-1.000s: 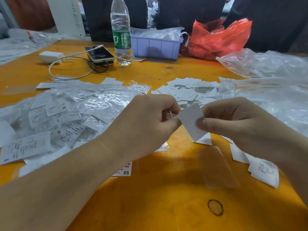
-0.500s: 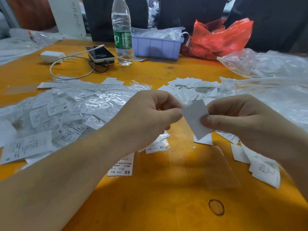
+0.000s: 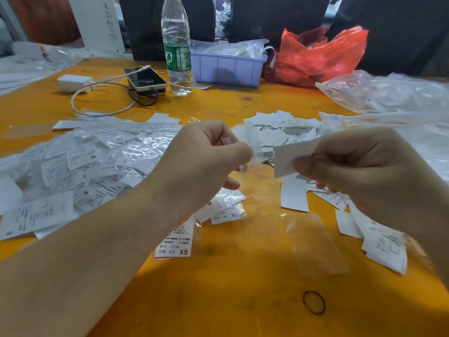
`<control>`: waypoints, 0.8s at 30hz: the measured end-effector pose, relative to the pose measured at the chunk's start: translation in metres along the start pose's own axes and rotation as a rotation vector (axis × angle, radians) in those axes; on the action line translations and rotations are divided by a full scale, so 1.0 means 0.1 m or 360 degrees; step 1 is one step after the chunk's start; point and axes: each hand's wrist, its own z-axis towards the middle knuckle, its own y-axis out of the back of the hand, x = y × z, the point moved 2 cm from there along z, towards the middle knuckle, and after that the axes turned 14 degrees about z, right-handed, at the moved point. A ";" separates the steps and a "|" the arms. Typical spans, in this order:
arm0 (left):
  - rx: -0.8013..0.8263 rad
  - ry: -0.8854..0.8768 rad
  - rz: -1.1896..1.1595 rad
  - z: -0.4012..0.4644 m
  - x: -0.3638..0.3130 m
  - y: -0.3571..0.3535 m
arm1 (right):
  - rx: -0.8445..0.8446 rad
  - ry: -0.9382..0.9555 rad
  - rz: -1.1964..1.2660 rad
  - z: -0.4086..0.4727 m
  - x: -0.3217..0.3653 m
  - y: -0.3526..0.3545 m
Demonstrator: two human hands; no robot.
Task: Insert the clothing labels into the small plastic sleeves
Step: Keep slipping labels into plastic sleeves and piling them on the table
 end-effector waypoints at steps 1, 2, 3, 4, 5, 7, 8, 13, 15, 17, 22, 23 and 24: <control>-0.0012 -0.0020 0.0015 0.00 -0.01 0.01 | -0.0039 0.0042 -0.0034 0.00 0.01 0.00; -0.0012 -0.0046 0.0036 0.00 -0.01 0.01 | -0.0083 0.0070 -0.0032 0.00 0.02 0.00; -0.0006 -0.0069 0.0055 -0.01 -0.02 0.01 | -0.0130 0.0091 -0.0008 0.00 0.02 0.00; -0.0001 -0.0086 0.0076 -0.02 -0.03 0.01 | -0.0178 0.0099 0.0013 -0.01 0.02 0.00; -0.0001 -0.0101 0.0100 -0.02 -0.03 0.00 | -0.0217 0.0098 0.0021 -0.01 0.02 -0.01; -0.0004 -0.0125 0.0150 -0.03 -0.04 -0.01 | -0.0260 0.0087 0.0054 -0.01 0.02 -0.01; 0.0003 -0.0134 0.0174 -0.04 -0.04 -0.01 | -0.0272 0.0064 0.0097 -0.01 0.02 0.00; 0.0061 -0.0170 0.0281 -0.05 -0.03 -0.05 | -0.0249 -0.0055 0.0415 0.00 0.08 0.05; 0.0083 -0.0182 0.0292 -0.05 -0.04 -0.06 | -0.0240 -0.0041 0.0448 0.00 0.08 0.04; 0.0113 -0.0189 0.0306 -0.05 -0.03 -0.06 | -0.0295 -0.0001 0.0304 0.00 0.04 0.05; 0.0211 -0.0205 0.0332 -0.07 -0.03 -0.08 | -0.0326 -0.0007 0.0309 0.01 0.01 0.03; 0.0230 -0.0218 0.0344 -0.07 -0.03 -0.08 | -0.0316 -0.0019 0.0345 0.01 0.01 0.03; 0.0242 -0.0232 0.0355 -0.08 -0.03 -0.08 | -0.0306 -0.0032 0.0385 0.01 0.01 0.04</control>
